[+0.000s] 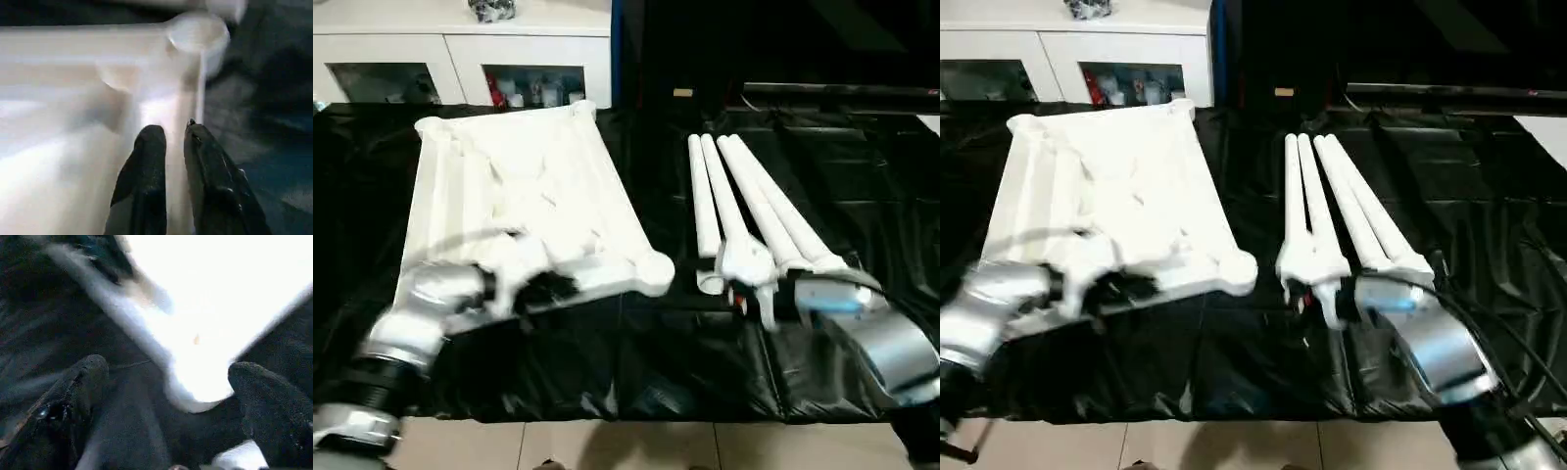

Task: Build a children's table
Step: Move table base, then pick table leg

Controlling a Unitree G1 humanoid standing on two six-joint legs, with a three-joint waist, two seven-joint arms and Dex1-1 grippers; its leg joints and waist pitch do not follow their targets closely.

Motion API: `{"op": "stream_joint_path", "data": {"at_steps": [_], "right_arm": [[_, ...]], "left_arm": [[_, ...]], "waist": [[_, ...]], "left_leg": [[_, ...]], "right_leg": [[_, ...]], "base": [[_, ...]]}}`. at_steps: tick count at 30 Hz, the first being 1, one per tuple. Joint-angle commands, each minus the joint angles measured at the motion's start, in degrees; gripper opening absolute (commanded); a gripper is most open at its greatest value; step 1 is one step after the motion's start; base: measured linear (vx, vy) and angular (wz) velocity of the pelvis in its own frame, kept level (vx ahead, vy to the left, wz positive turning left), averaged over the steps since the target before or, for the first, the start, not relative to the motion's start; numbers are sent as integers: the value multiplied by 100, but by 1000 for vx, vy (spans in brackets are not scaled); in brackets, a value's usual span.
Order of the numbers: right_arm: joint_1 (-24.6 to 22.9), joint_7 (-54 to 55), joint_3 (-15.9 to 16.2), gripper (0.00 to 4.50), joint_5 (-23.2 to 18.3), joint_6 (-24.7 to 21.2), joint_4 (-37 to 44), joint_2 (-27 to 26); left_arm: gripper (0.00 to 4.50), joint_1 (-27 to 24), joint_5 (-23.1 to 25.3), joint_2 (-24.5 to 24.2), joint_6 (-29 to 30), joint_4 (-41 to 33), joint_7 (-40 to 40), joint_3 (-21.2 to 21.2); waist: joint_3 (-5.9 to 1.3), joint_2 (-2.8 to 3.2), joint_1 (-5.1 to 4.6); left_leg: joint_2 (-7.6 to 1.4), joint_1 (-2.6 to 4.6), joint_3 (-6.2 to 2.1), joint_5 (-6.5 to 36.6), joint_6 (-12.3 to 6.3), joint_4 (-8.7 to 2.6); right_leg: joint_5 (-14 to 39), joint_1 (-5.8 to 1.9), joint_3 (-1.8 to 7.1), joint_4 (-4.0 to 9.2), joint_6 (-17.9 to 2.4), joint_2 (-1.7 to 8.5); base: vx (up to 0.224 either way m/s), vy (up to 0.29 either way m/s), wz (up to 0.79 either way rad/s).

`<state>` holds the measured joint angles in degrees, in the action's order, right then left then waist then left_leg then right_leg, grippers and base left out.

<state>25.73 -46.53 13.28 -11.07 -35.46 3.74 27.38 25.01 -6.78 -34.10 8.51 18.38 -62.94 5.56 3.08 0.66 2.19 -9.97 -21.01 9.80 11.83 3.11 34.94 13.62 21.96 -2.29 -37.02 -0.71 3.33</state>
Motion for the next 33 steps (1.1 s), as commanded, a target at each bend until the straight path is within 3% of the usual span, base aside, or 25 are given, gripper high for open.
{"op": "stream_joint_path", "data": {"at_steps": [1,2,4,7,8,10,11,17,26,33], "right_arm": [[383,697,-258,450,212,-453,-569,-242],[810,1304,-459,450,330,-612,-1218,-584],[1022,1530,-542,450,336,-562,-1545,-745],[1356,1968,-681,450,372,-504,-2148,-990],[1520,2217,-766,450,390,-522,-2493,-1088],[1760,2595,-847,450,453,-460,-3076,-1185],[1871,2743,-905,450,453,-443,-3334,-1237],[2425,3378,-1197,450,525,-302,-4606,-1441],[2891,3310,-1409,450,382,163,-5885,-1673],[3183,3340,-1497,450,511,564,-6673,-1732]], "left_arm": [[81,122,-110,-57,326,-267,135,-163],[81,224,-23,-28,497,-341,361,-201],[81,233,-37,-11,530,-444,335,-172],[81,162,-101,-8,552,-687,205,-101],[100,130,-153,-5,588,-793,167,-75],[100,87,-264,-3,703,-954,73,-40],[115,69,-349,-10,801,-1049,21,-31],[159,-10,-435,-108,1164,-1510,-63,72],[225,-108,-631,-303,1657,-1964,-219,106],[282,-150,-658,-420,1828,-2153,-237,129]], "waist": [[-336,31,19],[-335,12,-7],[-344,-13,34],[-368,16,65],[-381,-17,83],[-396,-12,88],[-390,-40,112],[-374,-43,118],[-385,-14,120],[-376,-2,133]], "left_leg": [[-289,81,-103,577,-46,-418],[-267,82,-92,558,23,-412],[-278,102,-72,581,108,-411],[-282,80,-74,273,127,-412],[-278,64,-69,107,101,-399],[-258,64,-59,-18,87,-388],[-255,58,-52,-30,75,-390],[-272,58,-44,167,146,-399],[-255,39,-40,91,93,-381],[-267,43,-36,221,110,-385]], "right_leg": [[55,-251,282,414,-1648,452],[111,-226,288,409,-1659,443],[190,-233,298,438,-1563,452],[-308,-252,286,379,-1520,444],[-602,-270,290,337,-1525,445],[-820,-269,282,319,-1545,435],[-821,-278,281,326,-1564,442],[-502,-272,279,339,-1526,455],[-747,-280,261,309,-1559,430],[-556,-265,253,314,-1613,432]], "base": [[0,0,0],[0,0,0],[0,0,0],[0,0,0],[0,0,0],[0,0,0],[0,0,0],[0,0,0],[0,0,0],[0,0,0]]}}
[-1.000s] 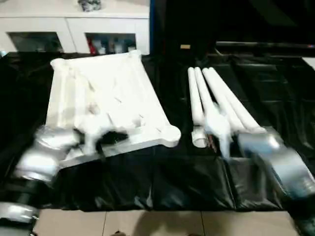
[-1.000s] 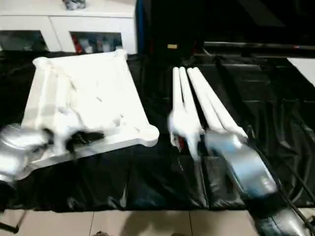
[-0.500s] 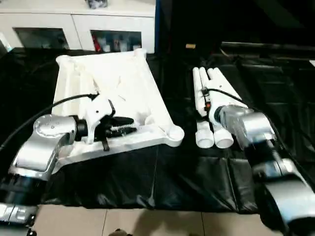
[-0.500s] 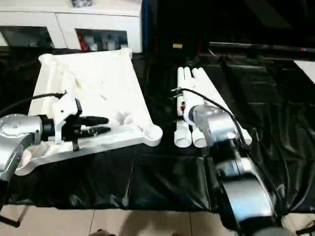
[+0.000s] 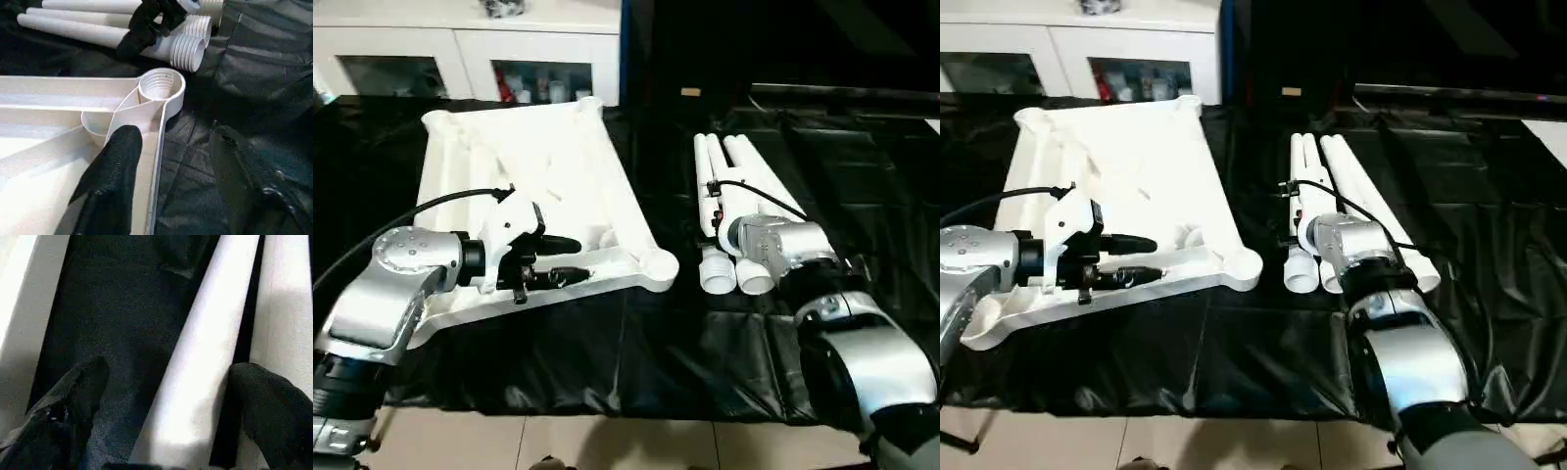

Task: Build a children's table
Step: Pick table leg

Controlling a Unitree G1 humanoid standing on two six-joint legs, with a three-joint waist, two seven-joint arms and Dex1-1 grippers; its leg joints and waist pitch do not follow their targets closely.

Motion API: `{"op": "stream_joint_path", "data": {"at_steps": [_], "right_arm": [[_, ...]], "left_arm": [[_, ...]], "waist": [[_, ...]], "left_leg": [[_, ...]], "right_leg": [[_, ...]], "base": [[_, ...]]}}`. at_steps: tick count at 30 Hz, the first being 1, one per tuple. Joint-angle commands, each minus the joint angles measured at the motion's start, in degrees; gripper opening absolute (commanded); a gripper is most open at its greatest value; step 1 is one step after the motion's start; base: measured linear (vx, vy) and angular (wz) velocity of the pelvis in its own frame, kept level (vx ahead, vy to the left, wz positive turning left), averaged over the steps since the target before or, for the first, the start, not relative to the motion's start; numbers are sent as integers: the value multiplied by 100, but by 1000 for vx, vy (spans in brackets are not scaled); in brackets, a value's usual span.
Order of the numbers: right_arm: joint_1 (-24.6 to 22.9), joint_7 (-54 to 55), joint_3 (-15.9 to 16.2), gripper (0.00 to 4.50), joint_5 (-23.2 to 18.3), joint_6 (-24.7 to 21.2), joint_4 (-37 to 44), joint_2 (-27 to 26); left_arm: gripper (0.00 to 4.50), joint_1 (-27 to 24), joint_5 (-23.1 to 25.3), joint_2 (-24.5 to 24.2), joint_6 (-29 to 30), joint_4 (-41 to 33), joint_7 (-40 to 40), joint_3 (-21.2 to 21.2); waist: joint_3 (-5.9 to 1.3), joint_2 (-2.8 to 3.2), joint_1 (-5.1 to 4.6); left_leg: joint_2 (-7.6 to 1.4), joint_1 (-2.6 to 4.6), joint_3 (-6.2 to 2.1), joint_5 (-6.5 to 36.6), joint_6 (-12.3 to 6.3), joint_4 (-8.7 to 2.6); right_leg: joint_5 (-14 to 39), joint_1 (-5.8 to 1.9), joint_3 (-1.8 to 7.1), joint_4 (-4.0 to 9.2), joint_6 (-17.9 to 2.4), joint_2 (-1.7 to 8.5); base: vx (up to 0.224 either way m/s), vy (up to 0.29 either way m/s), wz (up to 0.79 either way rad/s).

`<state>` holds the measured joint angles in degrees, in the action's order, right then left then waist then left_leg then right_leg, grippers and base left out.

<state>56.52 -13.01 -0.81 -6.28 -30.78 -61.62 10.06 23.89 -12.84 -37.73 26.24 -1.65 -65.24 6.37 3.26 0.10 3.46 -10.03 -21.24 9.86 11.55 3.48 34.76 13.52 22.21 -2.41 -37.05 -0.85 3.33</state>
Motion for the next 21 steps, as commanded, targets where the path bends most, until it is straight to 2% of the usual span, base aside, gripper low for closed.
{"op": "stream_joint_path", "data": {"at_steps": [1,2,4,5,7,8,10,12,18,19,21], "right_arm": [[122,-31,-108,450,18,105,-185,-10],[147,-43,-135,450,-1,105,-254,-17],[199,-52,-139,450,10,132,-427,-20],[225,-54,-158,450,-4,86,-510,-20],[250,-74,-172,450,-16,46,-598,-18],[308,-100,-235,432,-44,-52,-776,-9],[352,-103,-295,414,-64,-107,-920,6],[387,-58,-349,411,-54,-65,-1031,28],[444,-8,-462,357,-79,-27,-1188,66],[442,3,-506,344,-113,-33,-1223,73],[421,90,-573,329,-118,-20,-1275,90]], "left_arm": [[282,-43,-53,-63,60,-159,-8,49],[308,-46,-55,-66,72,-171,-6,49],[318,-49,-58,-84,75,-201,-4,55],[322,-44,-71,-88,84,-217,-5,56],[336,-34,-91,-89,105,-239,-7,54],[352,-8,-106,-91,177,-289,-12,71],[363,13,-109,-101,240,-346,-26,107],[380,32,-93,-114,278,-395,-23,144],[428,109,-33,-113,290,-463,5,223],[437,121,-13,-105,282,-473,35,243],[449,131,33,-97,259,-502,89,270]], "waist": [[-394,44,11],[-400,48,17],[-399,45,21],[-399,10,22],[-397,24,27],[-397,-12,24],[-391,6,36],[-393,-15,37],[-395,-20,41],[-397,-41,42],[-395,-44,50]], "left_leg": [[-264,59,-42,228,68,-366],[-267,57,-43,185,56,-362],[-266,56,-40,167,35,-360],[-266,51,-36,153,11,-360],[-266,49,-33,179,4,-358],[-272,46,-28,179,-2,-360],[-274,44,-32,171,-11,-360],[-278,48,-25,172,-11,-358],[-279,44,-27,94,-17,-353],[-275,41,-23,76,-34,-350],[-278,40,-23,52,-39,-351]], "right_leg": [[-581,-300,266,313,-1589,434],[-647,-301,264,303,-1587,436],[-672,-299,260,305,-1605,432],[-665,-303,259,305,-1612,432],[-585,-297,255,305,-1632,434],[-550,-299,255,305,-1634,434],[-497,-293,251,302,-1617,430],[-467,-287,254,304,-1611,439],[-542,-284,250,294,-1602,439],[-563,-290,251,291,-1603,438],[-572,-288,254,290,-1591,442]], "base": [[0,0,0],[0,0,0],[0,0,0],[0,0,0],[0,0,0],[0,0,0],[0,0,0],[0,0,0],[0,0,0],[0,0,0],[0,0,0]]}}
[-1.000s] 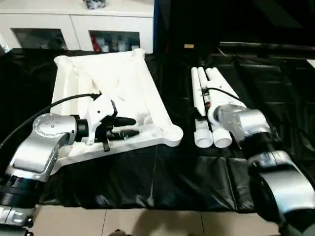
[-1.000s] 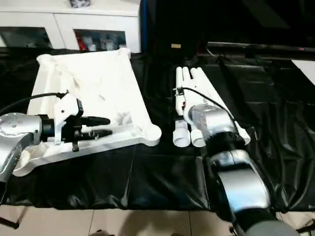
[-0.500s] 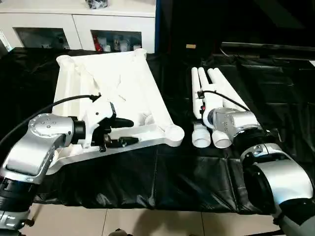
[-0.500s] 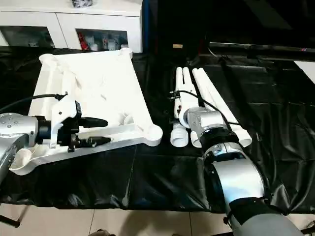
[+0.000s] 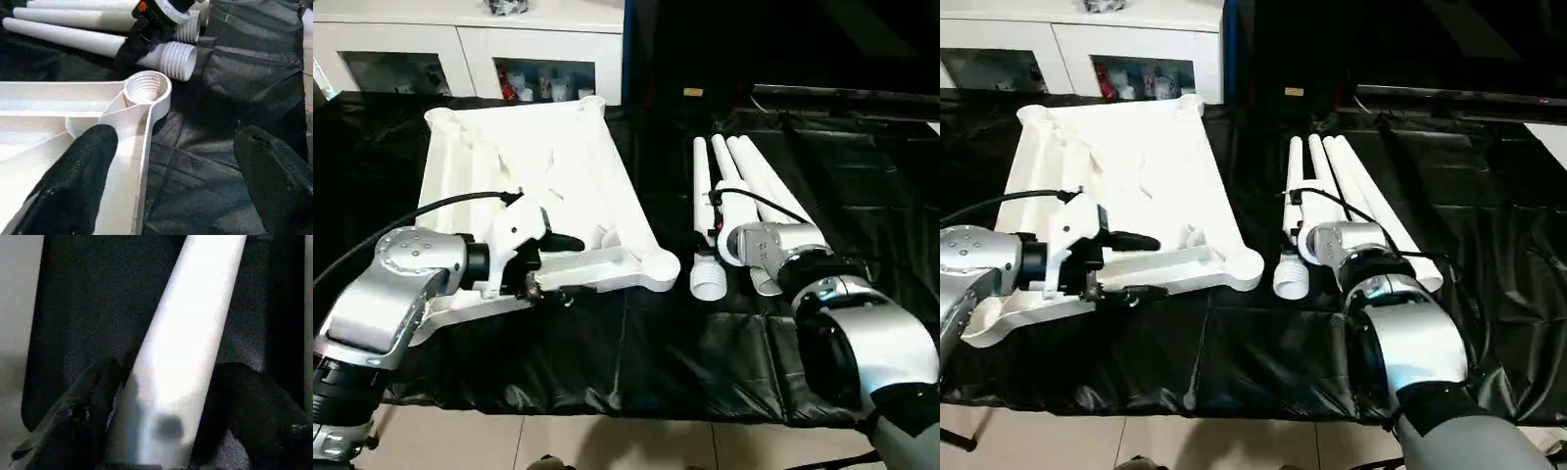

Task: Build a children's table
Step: Pick table leg

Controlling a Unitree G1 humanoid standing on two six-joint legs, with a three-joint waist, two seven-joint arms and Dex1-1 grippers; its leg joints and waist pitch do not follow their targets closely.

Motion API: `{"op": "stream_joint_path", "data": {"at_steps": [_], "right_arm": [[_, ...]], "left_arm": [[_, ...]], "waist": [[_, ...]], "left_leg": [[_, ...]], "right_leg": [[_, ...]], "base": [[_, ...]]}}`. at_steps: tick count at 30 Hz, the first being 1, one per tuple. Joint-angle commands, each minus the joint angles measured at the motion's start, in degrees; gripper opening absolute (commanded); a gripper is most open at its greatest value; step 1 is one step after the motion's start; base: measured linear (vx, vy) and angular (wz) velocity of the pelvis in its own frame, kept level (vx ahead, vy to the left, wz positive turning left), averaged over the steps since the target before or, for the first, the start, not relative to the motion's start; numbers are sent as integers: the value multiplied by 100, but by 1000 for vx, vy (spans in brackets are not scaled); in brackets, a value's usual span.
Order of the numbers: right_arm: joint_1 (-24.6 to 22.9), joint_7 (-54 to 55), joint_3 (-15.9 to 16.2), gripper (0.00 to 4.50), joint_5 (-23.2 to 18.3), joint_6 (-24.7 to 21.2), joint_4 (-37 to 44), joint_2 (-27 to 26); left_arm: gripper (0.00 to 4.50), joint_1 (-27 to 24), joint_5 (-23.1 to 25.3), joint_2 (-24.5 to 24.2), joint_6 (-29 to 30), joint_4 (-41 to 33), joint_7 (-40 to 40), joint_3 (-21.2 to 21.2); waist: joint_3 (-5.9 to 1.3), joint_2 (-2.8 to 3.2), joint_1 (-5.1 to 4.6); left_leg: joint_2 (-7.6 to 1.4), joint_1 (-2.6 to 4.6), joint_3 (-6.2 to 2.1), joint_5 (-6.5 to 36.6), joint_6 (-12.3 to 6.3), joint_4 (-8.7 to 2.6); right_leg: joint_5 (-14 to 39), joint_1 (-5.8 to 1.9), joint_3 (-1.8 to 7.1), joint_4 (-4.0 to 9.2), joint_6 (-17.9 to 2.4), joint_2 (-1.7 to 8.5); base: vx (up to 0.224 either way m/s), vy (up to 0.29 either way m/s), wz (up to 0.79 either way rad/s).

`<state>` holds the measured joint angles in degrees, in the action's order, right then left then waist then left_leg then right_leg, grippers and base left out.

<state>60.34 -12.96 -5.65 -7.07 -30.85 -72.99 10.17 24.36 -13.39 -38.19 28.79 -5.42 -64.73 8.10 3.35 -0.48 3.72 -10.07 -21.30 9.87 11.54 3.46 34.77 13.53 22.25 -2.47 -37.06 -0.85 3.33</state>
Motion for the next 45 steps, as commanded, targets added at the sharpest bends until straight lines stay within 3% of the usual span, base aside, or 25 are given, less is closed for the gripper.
{"op": "stream_joint_path", "data": {"at_steps": [1,11,18,22,27,29,31,33,35,37,38,40,42,45], "right_arm": [[34,109,-109,323,-40,-18,-147,82],[-34,150,-364,239,-143,83,-232,128],[-57,230,-465,187,-125,192,-240,193],[-18,270,-644,184,-228,238,-251,237],[99,51,-898,183,-483,458,-171,253],[213,-303,-1174,183,-801,661,-7,289],[242,-555,-1214,183,-878,768,121,303],[213,-1064,-1172,183,-962,735,456,333],[162,-1452,-1200,183,-1097,491,783,353],[40,-1779,-1151,183,-1207,382,1161,343],[-256,-2344,-1061,183,-1490,139,1977,309],[-488,-2657,-993,183,-1718,8,2561,282],[-1181,-3268,-758,182,-2398,-475,4151,274],[-1481,-3480,-645,182,-2631,-713,4757,309]], "left_arm": [[450,85,88,-46,9,-133,45,99],[450,170,207,81,-34,-107,346,112],[450,239,203,220,-99,-12,437,126],[450,406,161,416,-63,163,700,46],[450,653,135,826,34,503,1291,-205],[450,834,-133,1226,291,594,1678,-494],[450,904,-225,1372,343,611,1757,-550],[450,1089,-276,1666,493,699,1997,-581],[450,1309,-348,1960,670,845,2345,-658],[450,1450,-510,2181,851,950,2553,-803],[450,1694,-782,2556,1190,1145,2924,-1088],[450,1817,-964,2758,1369,1231,3093,-1270],[450,2106,-1589,3207,1710,1401,3405,-1750],[450,2245,-1955,3412,1904,1437,3559,-2023]], "waist": [[-404,15,24],[-401,-19,21],[-408,-5,22],[-416,-14,33],[-445,-22,27],[-464,-36,30],[-479,-33,45],[-504,-35,53],[-503,-18,88],[-499,3,104],[-487,11,130],[-500,-10,189],[-496,4,242],[-492,-13,284]], "left_leg": [[-274,47,-24,53,-37,-352],[-267,48,-23,86,-11,-355],[-269,52,-22,93,-6,-347],[-261,54,-22,77,-24,-341],[-255,35,-25,-71,-136,-316],[-247,30,-17,-156,-262,-294],[-249,27,-22,-254,-353,-281],[-240,-17,-12,-586,-644,-224],[-254,-22,-10,-619,-778,-201],[-268,-29,-19,-589,-806,-204],[-268,-22,-11,-506,-810,-199],[-284,-12,-27,-530,-854,-190],[-308,0,-51,-443,-862,-193],[-308,2,-51,-368,-812,-206]], "right_leg": [[-572,-292,260,291,-1590,443],[-534,-292,255,297,-1574,435],[-551,-292,256,298,-1591,439],[-636,-301,258,294,-1608,433],[-977,-329,261,272,-1661,441],[-1234,-341,259,255,-1748,433],[-1394,-332,250,237,-1795,428],[-1945,-331,229,183,-1879,389],[-2047,-325,220,186,-1928,393],[-1965,-327,213,173,-1949,399],[-1903,-329,216,201,-1942,387],[-2000,-340,215,205,-1918,408],[-1867,-340,217,214,-1920,436],[-1588,-322,209,245,-1918,437]], "base": [[0,0,0],[0,0,0],[0,0,0],[0,0,0],[0,0,0],[0,0,0],[0,0,0],[0,0,0],[0,0,0],[0,0,0],[0,0,0],[0,0,0],[0,0,0],[0,0,0]]}}
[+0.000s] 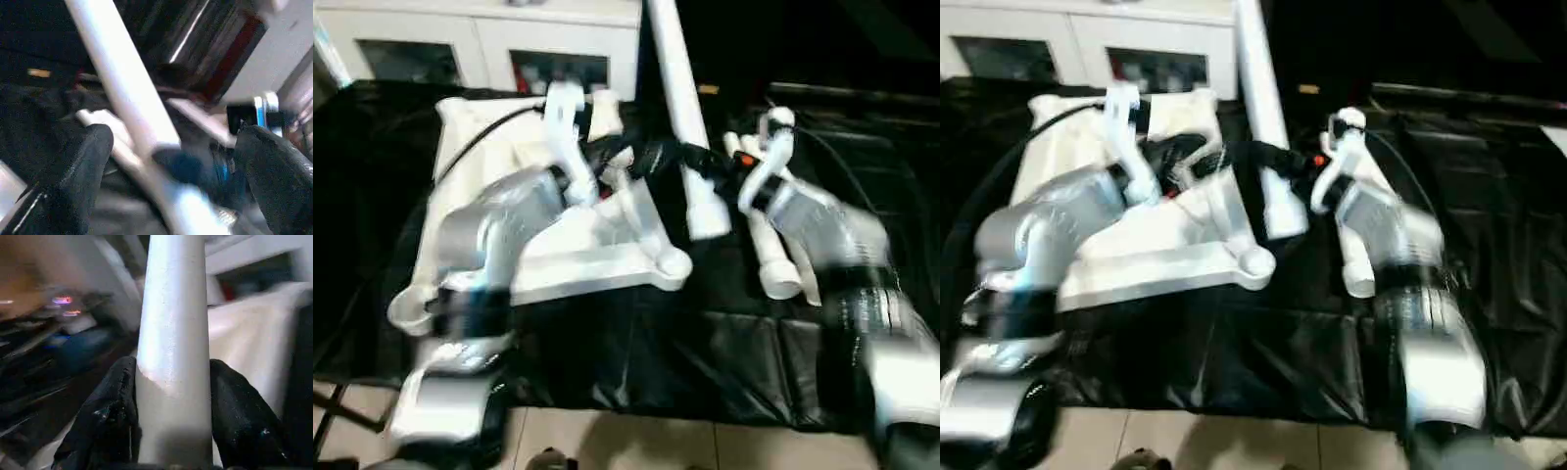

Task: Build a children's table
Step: Pick table leg

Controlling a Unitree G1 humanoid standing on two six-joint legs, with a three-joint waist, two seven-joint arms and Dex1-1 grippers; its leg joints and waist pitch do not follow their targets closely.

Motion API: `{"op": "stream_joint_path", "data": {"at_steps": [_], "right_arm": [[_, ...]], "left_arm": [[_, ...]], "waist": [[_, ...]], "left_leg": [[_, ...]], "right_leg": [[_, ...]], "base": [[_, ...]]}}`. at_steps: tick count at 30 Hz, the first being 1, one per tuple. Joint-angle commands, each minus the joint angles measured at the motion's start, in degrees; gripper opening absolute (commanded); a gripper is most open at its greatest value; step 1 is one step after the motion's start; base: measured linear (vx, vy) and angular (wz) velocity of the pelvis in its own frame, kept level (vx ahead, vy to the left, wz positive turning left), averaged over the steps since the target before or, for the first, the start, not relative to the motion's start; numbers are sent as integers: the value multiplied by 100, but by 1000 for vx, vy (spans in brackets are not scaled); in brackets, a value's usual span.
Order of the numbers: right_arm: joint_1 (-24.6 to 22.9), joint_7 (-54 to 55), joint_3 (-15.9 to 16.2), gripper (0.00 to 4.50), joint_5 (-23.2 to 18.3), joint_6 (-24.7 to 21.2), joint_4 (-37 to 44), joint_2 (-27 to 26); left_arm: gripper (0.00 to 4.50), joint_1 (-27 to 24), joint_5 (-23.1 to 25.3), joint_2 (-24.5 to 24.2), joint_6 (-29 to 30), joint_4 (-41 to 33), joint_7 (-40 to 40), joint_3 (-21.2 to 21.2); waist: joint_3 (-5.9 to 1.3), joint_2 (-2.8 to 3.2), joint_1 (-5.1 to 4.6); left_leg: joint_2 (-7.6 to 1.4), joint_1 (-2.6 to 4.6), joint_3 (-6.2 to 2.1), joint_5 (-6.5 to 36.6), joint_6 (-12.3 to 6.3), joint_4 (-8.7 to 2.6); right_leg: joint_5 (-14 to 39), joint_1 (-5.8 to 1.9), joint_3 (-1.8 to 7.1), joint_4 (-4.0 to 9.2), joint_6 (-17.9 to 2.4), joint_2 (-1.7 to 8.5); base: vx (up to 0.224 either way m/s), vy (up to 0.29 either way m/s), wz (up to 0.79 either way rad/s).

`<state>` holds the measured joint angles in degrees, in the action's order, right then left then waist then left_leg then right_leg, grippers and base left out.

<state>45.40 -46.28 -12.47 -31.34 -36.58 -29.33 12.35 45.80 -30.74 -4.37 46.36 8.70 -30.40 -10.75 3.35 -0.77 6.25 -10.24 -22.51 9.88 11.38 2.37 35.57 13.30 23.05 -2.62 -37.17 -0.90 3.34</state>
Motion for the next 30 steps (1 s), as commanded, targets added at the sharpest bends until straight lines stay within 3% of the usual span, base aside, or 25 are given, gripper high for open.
{"op": "stream_joint_path", "data": {"at_steps": [1,3,5,13,18,19,21,23,26,30], "right_arm": [[-91,-215,53,182,-302,-221,612,101],[-411,-373,85,182,-621,-511,1353,124],[-496,-403,86,182,-686,-601,1568,124],[-805,-230,195,182,-786,-812,2320,113],[-772,690,762,182,135,-450,2621,-64],[-735,952,825,182,278,-423,2630,-184],[-708,1241,946,182,493,-340,2647,-304],[-718,1448,1266,182,855,-176,2716,-357],[-714,1825,1554,182,1196,-43,2786,-522],[-656,2288,1670,182,1435,49,2810,-719]], "left_arm": [[450,143,-339,96,219,22,180,-228],[450,248,-775,300,460,-89,331,-485],[450,268,-923,359,580,-178,366,-553],[450,217,-898,485,882,-411,724,-554],[450,324,-740,633,908,-326,1604,-686],[422,379,-676,698,863,-262,1809,-746],[416,453,-590,797,807,-176,2086,-848],[410,519,-428,891,595,-76,2364,-886],[374,569,-235,964,332,74,2694,-893],[338,587,-111,982,102,190,3053,-935]], "waist": [[-482,12,31],[-462,25,34],[-464,2,29],[-424,-11,2],[-422,-16,-35],[-416,-14,-54],[-415,-14,-71],[-406,-4,-98],[-416,3,-111],[-413,20,-133]], "left_leg": [[-294,118,-62,-260,-632,-297],[-281,135,-67,-132,-523,-318],[-281,137,-77,-111,-485,-328],[-268,141,-79,119,-233,-372],[-253,129,-90,48,-80,-381],[-249,123,-85,93,-52,-384],[-240,126,-89,173,-14,-395],[-245,120,-100,213,26,-402],[-246,114,-112,115,17,-402],[-238,122,-107,173,42,-406]], "right_leg": [[-1340,-398,227,275,-1899,453],[-1082,-398,250,316,-1807,458],[-1013,-400,249,328,-1770,463],[-352,-385,260,417,-1461,457],[-387,-378,262,417,-1330,442],[-321,-373,268,430,-1317,450],[-208,-378,268,449,-1290,447],[-214,-373,270,466,-1202,437],[-411,-382,273,440,-1153,444],[-449,-371,280,439,-1132,430]], "base": [[0,0,0],[0,0,0],[0,0,0],[0,0,0],[0,0,0],[0,0,0],[0,0,0],[0,0,0],[0,0,0],[0,0,0]]}}
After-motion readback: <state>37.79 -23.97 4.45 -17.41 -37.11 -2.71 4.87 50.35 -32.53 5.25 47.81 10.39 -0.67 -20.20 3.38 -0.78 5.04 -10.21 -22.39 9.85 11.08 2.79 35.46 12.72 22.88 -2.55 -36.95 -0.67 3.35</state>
